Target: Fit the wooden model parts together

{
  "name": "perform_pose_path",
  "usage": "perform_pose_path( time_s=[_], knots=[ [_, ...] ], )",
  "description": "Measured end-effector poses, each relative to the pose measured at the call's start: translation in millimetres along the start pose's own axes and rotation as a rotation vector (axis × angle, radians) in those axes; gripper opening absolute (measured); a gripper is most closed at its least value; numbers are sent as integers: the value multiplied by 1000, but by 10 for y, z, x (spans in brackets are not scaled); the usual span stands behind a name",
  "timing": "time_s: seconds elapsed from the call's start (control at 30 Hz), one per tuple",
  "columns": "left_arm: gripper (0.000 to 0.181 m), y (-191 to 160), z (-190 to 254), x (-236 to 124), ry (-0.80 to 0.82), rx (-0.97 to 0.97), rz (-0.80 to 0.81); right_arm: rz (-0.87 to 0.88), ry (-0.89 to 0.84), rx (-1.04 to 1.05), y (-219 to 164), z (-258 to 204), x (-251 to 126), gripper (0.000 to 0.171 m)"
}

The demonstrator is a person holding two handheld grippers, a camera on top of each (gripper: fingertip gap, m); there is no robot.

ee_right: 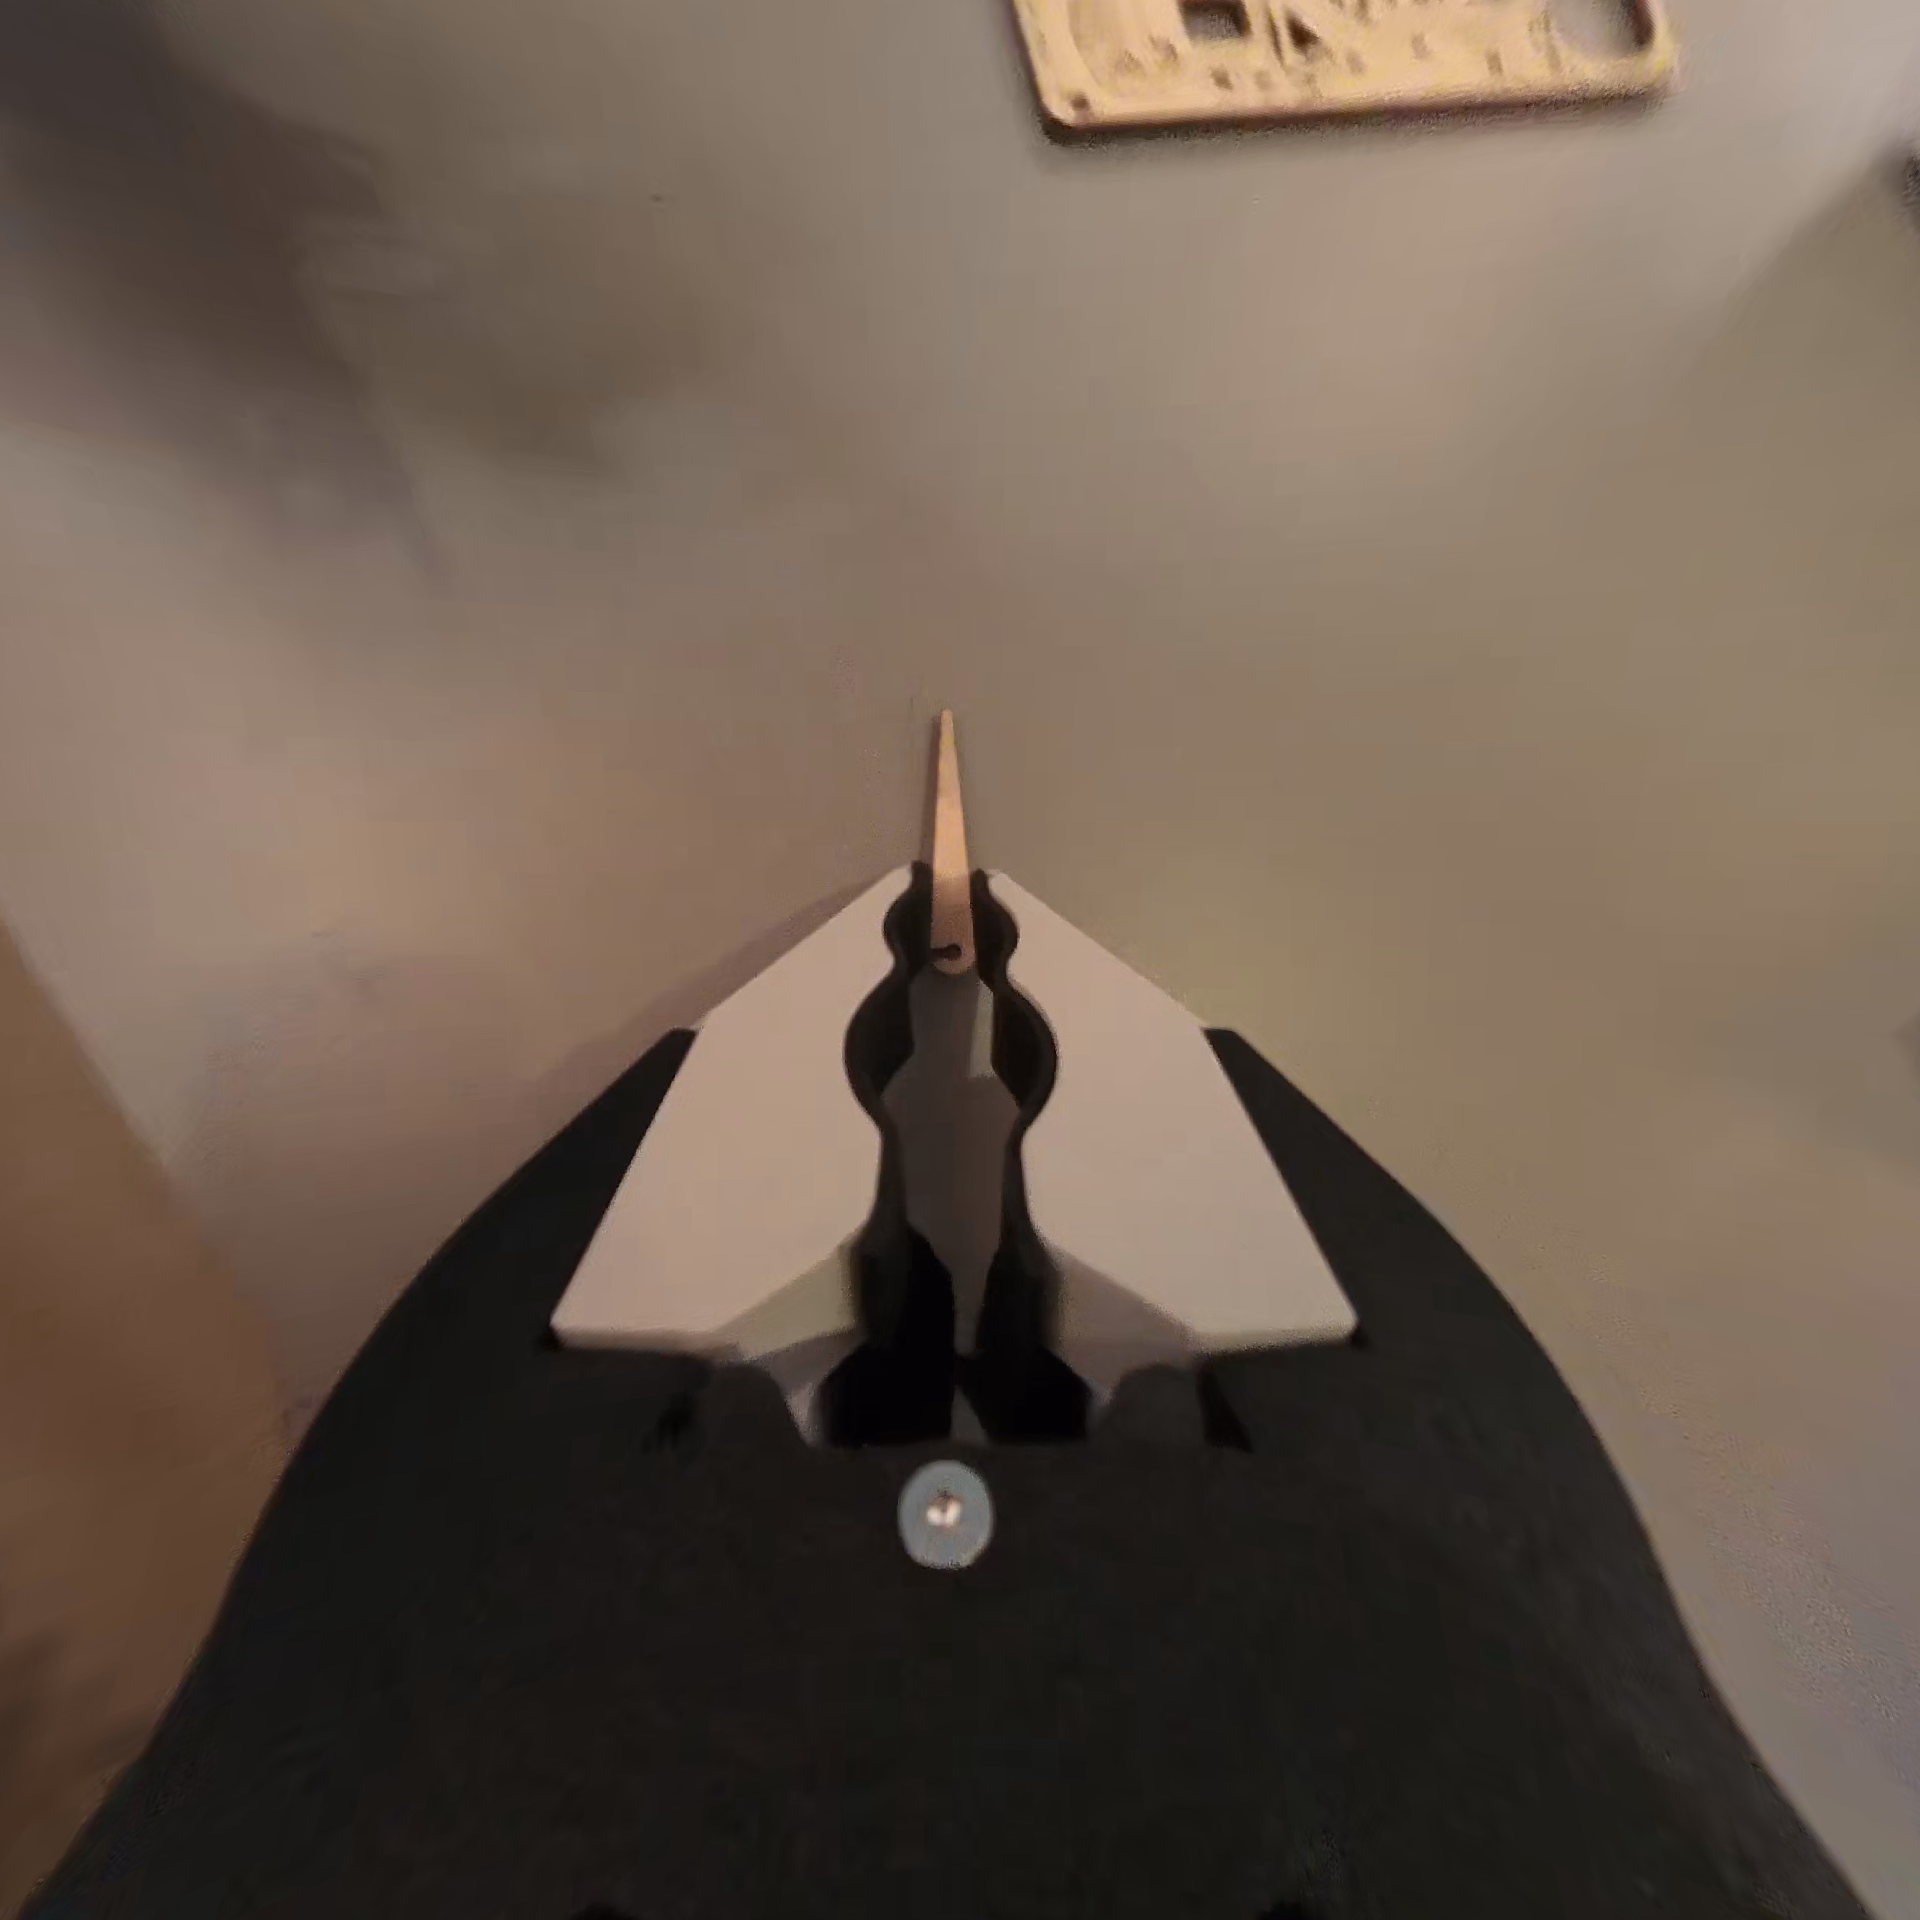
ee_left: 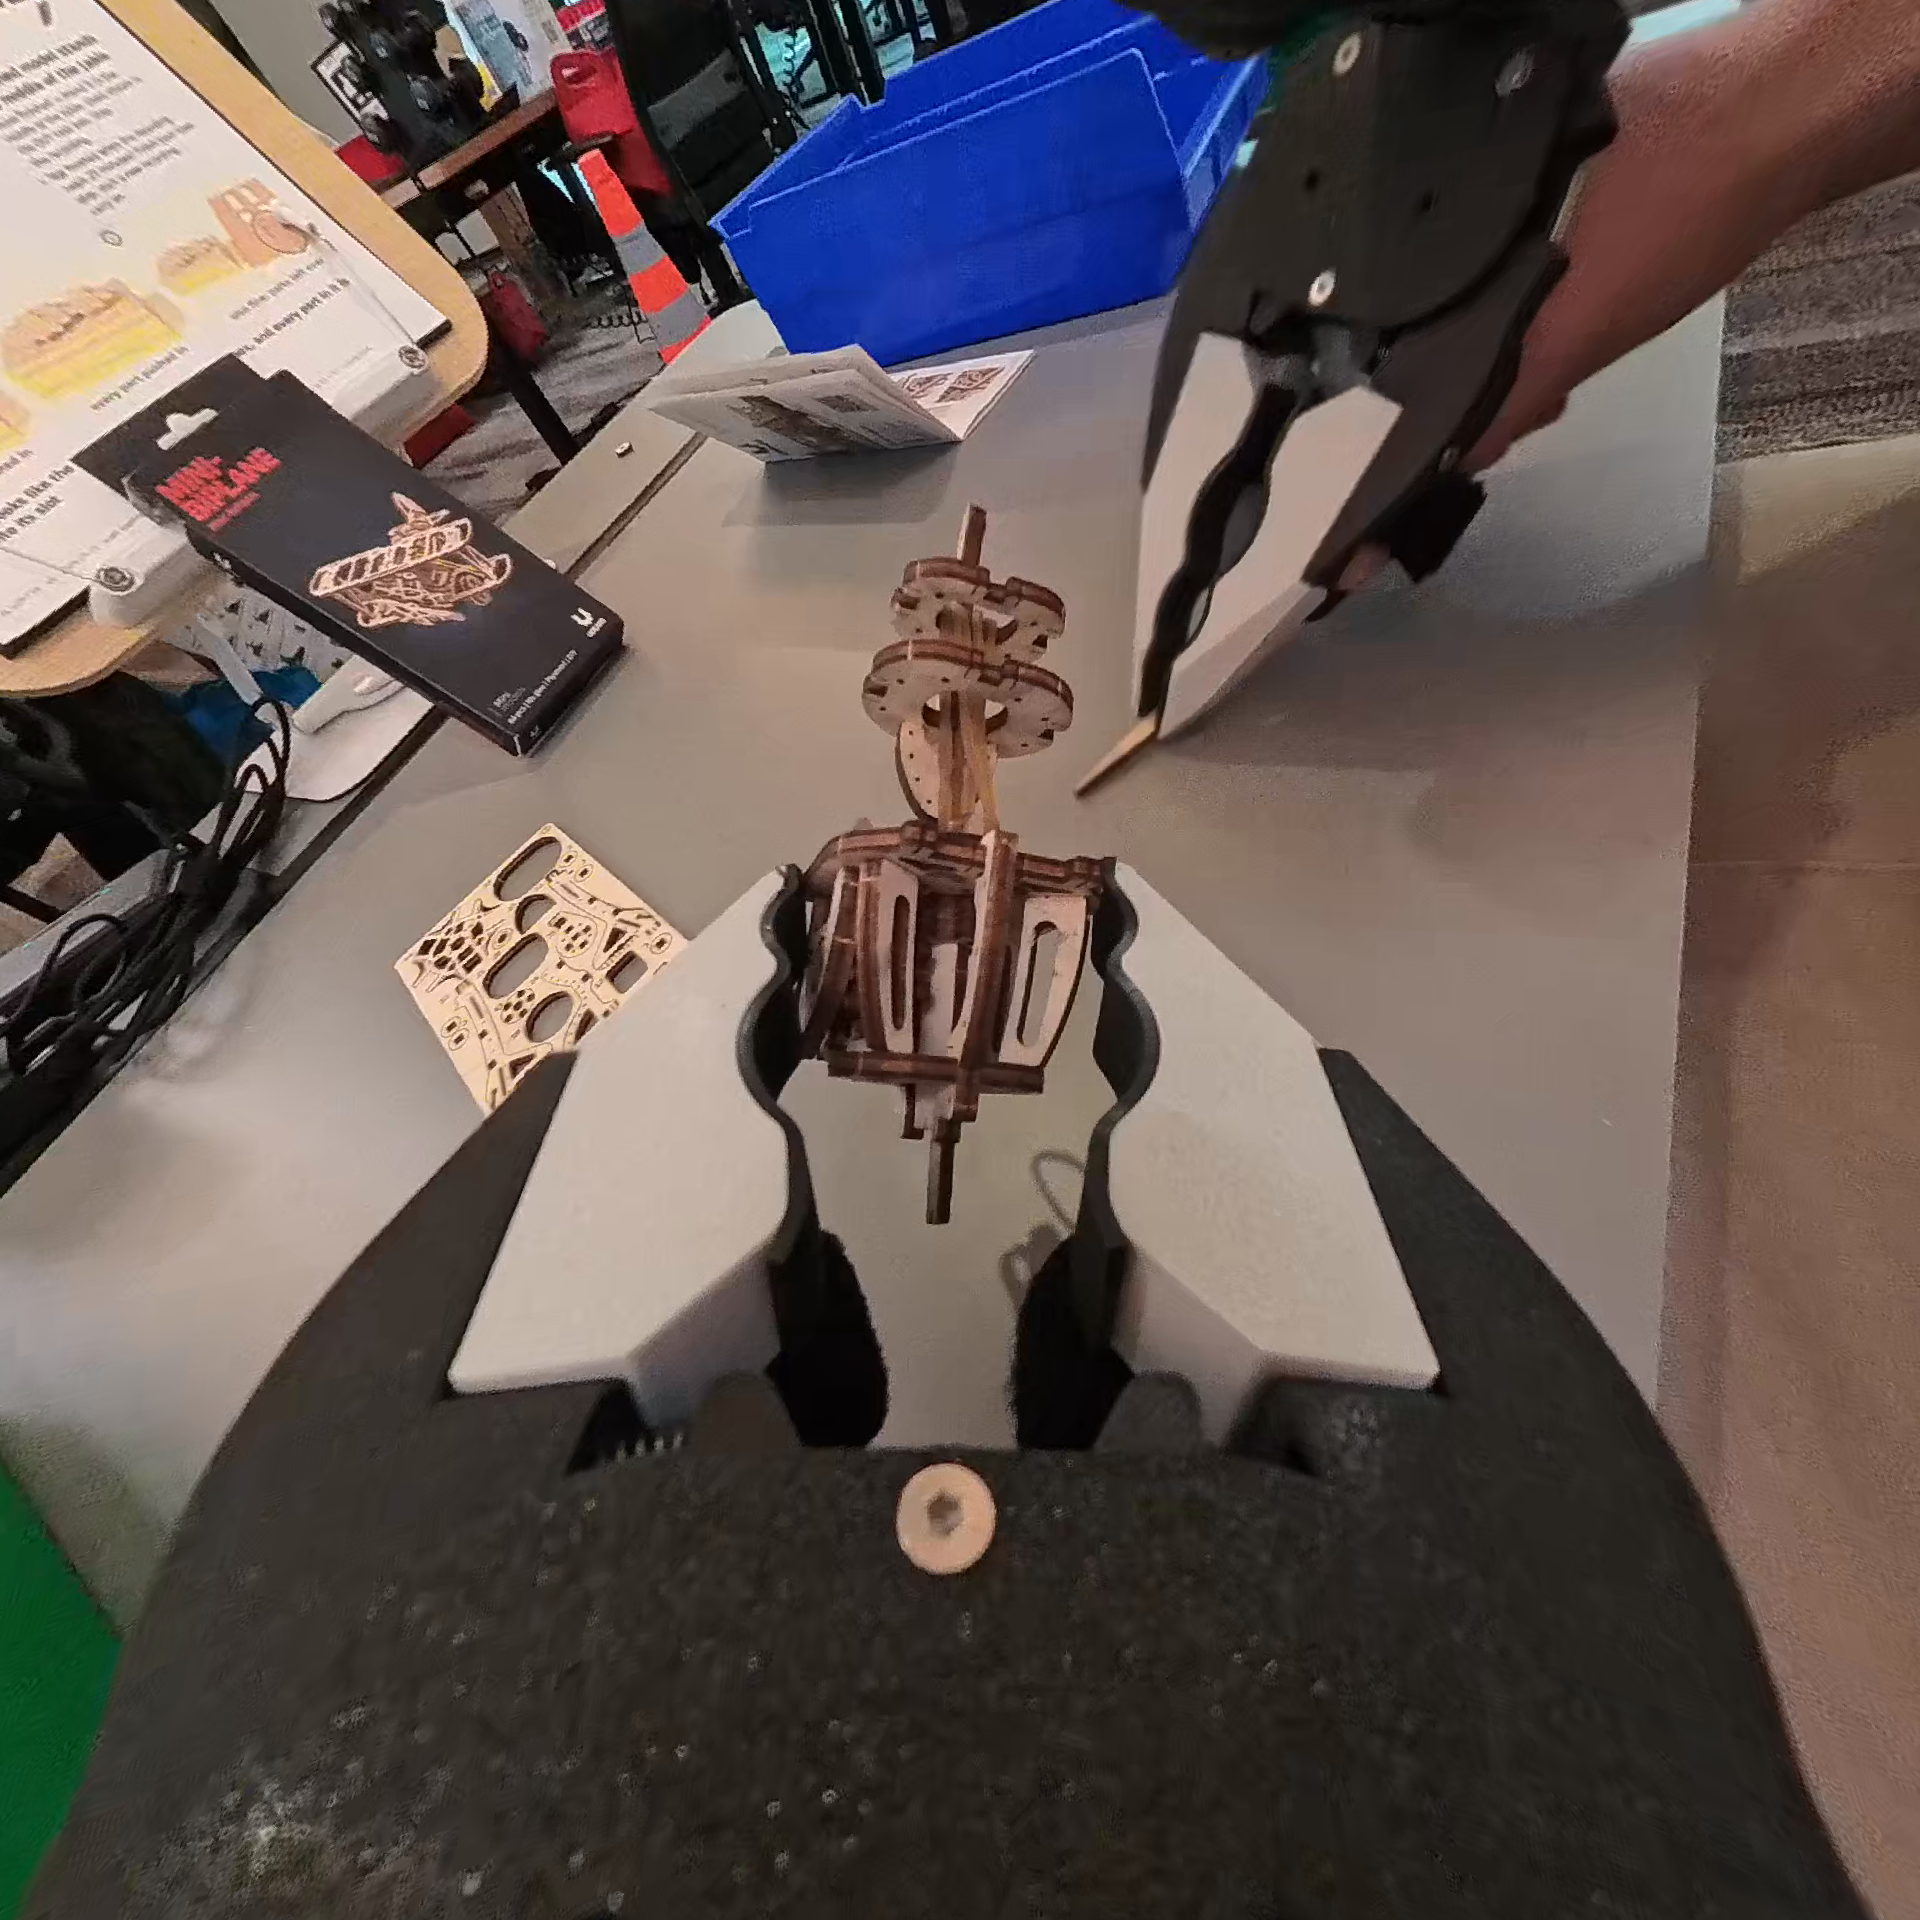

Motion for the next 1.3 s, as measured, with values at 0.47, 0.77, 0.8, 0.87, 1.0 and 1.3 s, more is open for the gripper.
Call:
perform_pose_path(
  time_s=[0.47,0.77,0.8,0.87,1.0,1.3],
  knots=[
    [52,23,77,-20,-13,0,19,-196,120,273,149,8,39,21],
    [52,-31,146,-35,-5,69,-20,-210,104,192,263,-136,129,0],
    [52,-32,137,-47,-1,66,-17,-196,114,196,286,-118,116,0],
    [52,-32,114,-78,9,58,-10,-167,141,214,319,-57,79,0],
    [52,-51,94,-131,26,57,-17,-39,235,236,418,67,-50,0],
    [52,-72,113,-150,16,55,-26,-23,448,-23,144,-127,-40,21]
  ],
)
Point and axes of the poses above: each gripper's, where its closed fingertips meet, x out along the fingers, y out of its top, z = x × y across the jaws, the point moved 8 cm from there along -x, back along the fingers, and after that the axes turned 10 degrees about x, right-handed, at the moved point
